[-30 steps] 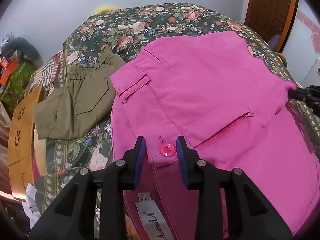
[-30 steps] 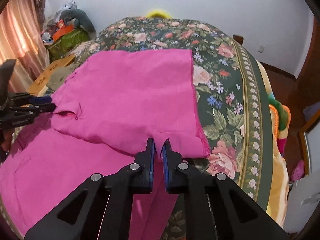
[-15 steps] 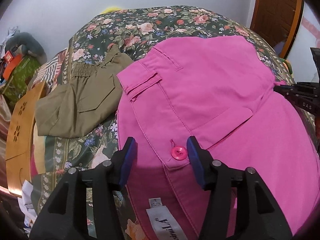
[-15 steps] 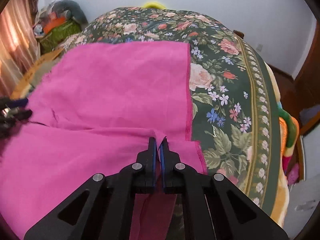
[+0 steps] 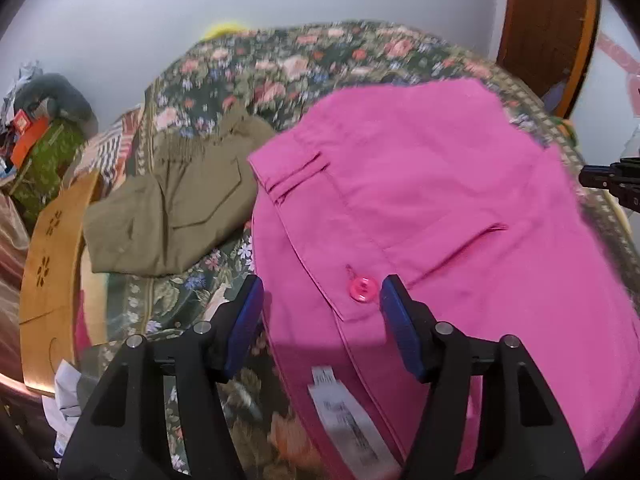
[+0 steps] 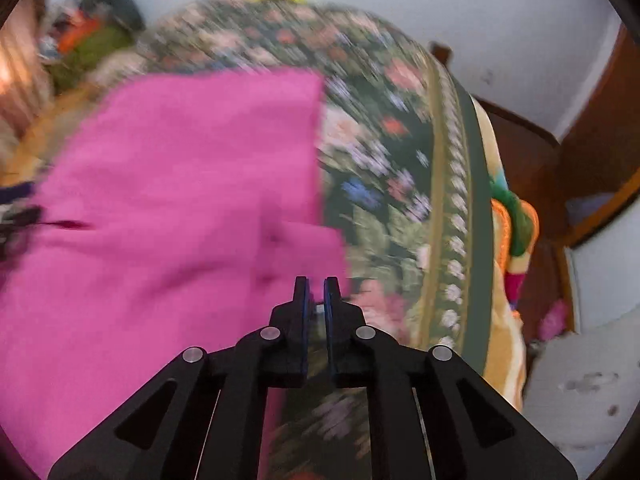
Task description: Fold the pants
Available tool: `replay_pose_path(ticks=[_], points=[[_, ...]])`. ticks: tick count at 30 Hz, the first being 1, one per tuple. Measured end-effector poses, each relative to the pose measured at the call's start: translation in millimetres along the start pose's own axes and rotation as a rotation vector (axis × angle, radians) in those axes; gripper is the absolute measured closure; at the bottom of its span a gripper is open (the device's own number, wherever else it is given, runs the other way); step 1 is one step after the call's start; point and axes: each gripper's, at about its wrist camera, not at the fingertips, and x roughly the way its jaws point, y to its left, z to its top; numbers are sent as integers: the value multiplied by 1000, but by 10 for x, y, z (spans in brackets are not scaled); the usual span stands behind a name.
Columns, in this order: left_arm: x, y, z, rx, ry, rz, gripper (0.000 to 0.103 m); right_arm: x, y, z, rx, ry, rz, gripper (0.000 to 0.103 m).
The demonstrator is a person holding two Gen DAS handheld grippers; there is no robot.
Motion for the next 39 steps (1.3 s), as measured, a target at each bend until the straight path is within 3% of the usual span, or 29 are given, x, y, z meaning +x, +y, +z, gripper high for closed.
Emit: replay_pose_path(ticks=[1, 2, 4, 6, 9, 10, 11, 12, 18, 23, 26, 31, 33, 36, 39], points=[[-60, -24, -12, 8, -8, -2, 40, -117, 92, 0, -25, -37, 17, 79], [-90, -50, -16, 17, -10, 5, 40, -210, 197, 1, -54, -69, 27, 58], [-127, -117, -43, 38, -14, 33, 40, -257, 376, 15, -98, -103, 47, 48], [-96, -137, -79, 31, -1, 40, 40, -147, 548, 47, -144, -101, 60, 48], [69, -116, -173, 16, 56, 42, 40, 193, 639, 18, -152, -28, 66, 48], [129, -111, -216, 22, 71, 46, 37, 354, 621, -38, -144, 28, 66, 48], [144, -87, -244, 17, 61, 34, 34, 400, 585, -89, -137, 29, 85, 48], [145, -54, -245, 6, 62, 30, 32, 380, 541, -137, -130, 1, 99, 48], [136, -5, -257, -16, 76, 7, 30, 275, 246, -283, -64, 51, 94, 47], [3, 7, -299, 20, 63, 29, 30, 20, 96, -324, -5, 89, 40, 47], [-65, 77, -266, 1, 65, 31, 30, -212, 162, -249, -16, 22, 27, 47], [-96, 92, -154, -9, 34, 38, 30, -378, 541, 71, -68, -119, 95, 44], [-19, 84, -118, -9, 40, 43, 30, -225, 671, 184, -83, -116, 108, 44], [147, 96, -146, -6, 74, 63, 30, 150, 779, 220, -108, -64, 53, 44], [181, 160, -204, -35, 64, 20, 26, 436, 620, 100, -107, -30, 4, 45]])
